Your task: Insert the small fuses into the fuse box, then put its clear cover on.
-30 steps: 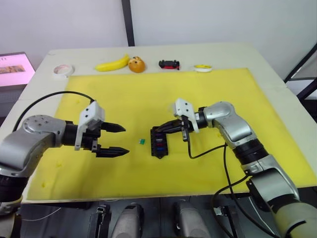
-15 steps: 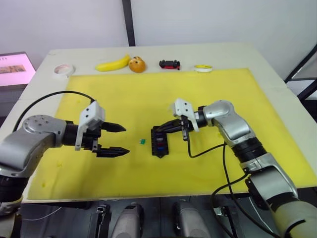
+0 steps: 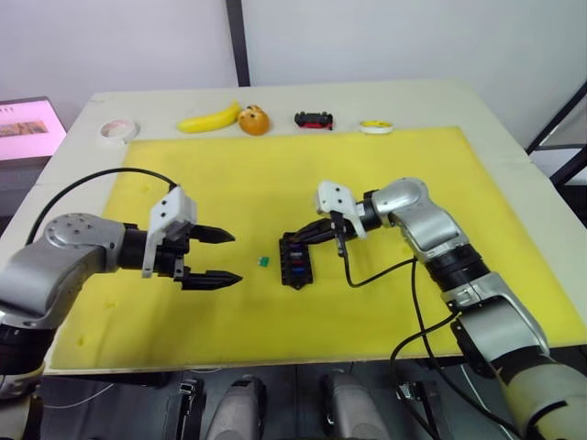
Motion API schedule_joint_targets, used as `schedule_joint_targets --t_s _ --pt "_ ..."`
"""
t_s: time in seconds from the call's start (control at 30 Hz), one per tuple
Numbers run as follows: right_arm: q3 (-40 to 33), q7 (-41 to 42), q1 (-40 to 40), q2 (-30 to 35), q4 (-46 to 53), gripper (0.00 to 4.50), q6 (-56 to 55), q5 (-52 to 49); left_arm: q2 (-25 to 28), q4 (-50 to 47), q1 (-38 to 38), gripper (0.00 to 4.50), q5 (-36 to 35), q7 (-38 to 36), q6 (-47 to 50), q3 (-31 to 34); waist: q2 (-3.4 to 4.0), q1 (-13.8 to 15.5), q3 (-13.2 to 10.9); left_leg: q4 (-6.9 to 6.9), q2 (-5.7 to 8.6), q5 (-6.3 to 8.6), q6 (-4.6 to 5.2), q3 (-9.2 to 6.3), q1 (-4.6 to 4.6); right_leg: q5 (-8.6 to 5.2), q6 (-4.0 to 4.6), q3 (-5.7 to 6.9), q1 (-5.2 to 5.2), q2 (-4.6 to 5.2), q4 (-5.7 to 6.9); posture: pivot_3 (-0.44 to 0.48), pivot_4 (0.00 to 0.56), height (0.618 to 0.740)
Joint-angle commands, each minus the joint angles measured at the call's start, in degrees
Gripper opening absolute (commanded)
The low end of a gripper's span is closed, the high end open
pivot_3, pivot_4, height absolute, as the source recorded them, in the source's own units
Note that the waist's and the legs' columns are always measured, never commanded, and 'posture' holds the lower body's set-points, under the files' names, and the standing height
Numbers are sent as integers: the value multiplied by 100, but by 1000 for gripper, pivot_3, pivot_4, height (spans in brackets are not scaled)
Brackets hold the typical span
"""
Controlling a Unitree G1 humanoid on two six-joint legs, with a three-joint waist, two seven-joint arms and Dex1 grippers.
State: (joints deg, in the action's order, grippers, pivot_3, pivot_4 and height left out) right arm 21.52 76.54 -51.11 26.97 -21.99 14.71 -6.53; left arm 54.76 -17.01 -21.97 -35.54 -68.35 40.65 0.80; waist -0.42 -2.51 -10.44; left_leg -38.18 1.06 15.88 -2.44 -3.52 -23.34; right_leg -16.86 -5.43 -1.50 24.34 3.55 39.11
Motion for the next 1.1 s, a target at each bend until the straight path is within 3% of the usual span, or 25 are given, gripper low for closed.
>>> schedule_joint_targets --t_s 0.03,0.5,1.1 --pt "-17 97 -35 68 214 0 163 47 -8 -151 15 4398 -25 30 -58 101 0 0 0 0 0 0 0 0 0 0 0 0 0 0 0 0 150 740" --pt "-185 359 -397 178 831 0 748 -225 -88 -96 -38 4398 48 17 -140 31 1 -1 0 1 0 0 0 -1 -2 0 0 0 2 0 -1 0 150 740" --pt "-78 509 -520 40 83 0 76 -28 -64 -177 75 4398 35 16 -244 96 0 1 -1 1 0 0 0 -1 -3 0 0 1 3 1 -1 0 150 740"
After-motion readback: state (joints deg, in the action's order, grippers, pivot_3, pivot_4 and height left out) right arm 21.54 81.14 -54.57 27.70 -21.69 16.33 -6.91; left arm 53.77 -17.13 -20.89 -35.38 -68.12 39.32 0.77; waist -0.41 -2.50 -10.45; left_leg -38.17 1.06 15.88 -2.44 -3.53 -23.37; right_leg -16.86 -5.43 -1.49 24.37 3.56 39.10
